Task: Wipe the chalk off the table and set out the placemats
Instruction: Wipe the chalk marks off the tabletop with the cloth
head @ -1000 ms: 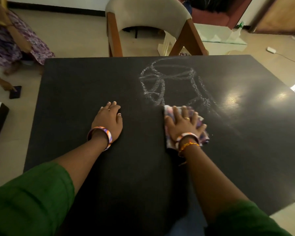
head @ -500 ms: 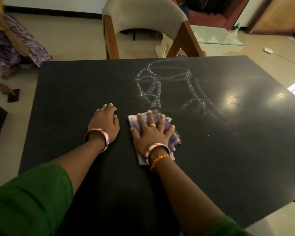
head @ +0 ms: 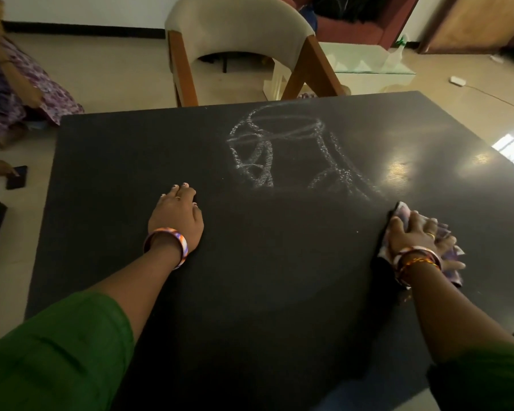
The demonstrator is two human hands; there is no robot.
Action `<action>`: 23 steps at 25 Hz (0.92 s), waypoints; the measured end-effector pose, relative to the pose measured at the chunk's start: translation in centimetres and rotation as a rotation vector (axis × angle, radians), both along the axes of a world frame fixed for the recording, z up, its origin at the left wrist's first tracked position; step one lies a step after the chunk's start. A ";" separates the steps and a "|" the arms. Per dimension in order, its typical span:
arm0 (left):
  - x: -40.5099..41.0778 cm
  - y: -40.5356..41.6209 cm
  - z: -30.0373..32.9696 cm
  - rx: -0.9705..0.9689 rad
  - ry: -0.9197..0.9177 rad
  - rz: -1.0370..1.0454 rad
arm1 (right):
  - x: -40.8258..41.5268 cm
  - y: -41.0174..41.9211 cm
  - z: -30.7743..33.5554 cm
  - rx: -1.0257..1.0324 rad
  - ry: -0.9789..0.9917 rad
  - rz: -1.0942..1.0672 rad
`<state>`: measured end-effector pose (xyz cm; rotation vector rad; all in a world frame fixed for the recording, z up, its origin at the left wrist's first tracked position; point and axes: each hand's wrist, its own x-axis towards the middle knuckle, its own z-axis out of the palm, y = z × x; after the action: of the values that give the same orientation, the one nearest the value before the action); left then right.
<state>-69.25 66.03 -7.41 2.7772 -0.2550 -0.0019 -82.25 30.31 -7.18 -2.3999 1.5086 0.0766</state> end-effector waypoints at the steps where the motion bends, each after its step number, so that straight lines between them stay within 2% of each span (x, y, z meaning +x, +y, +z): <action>1: 0.0 0.0 0.0 0.008 -0.003 0.003 | 0.4 0.9 0.0 -0.011 0.004 -0.015; 3: 0.1 -0.1 0.1 0.019 -0.006 0.008 | 2.1 4.7 -0.2 -0.020 -0.008 0.101; 7: -0.1 -0.3 0.3 0.064 0.023 0.011 | 4.7 15.5 -1.2 -0.050 -0.034 0.654; 9: -0.3 -0.6 0.5 0.121 0.031 0.028 | 5.6 15.6 -1.1 -0.052 -0.028 0.772; 12: -0.5 -2.3 0.9 0.228 0.058 0.081 | 5.5 8.8 -1.1 -0.044 -0.056 0.571; 17: -0.2 -5.2 -0.2 0.140 0.093 0.223 | 1.9 -2.3 -0.8 -0.035 -0.006 0.192; 21: 0.0 -5.5 -0.9 0.134 0.054 0.264 | 3.8 -5.3 -0.2 -0.010 0.012 0.109; 23: 0.0 -5.4 -0.9 0.136 0.052 0.267 | 6.3 -4.6 -0.3 -0.019 0.004 0.190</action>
<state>-69.25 60.59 -8.34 2.9187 0.1349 -0.0265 -76.00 25.76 -7.48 -2.5535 1.2842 0.1088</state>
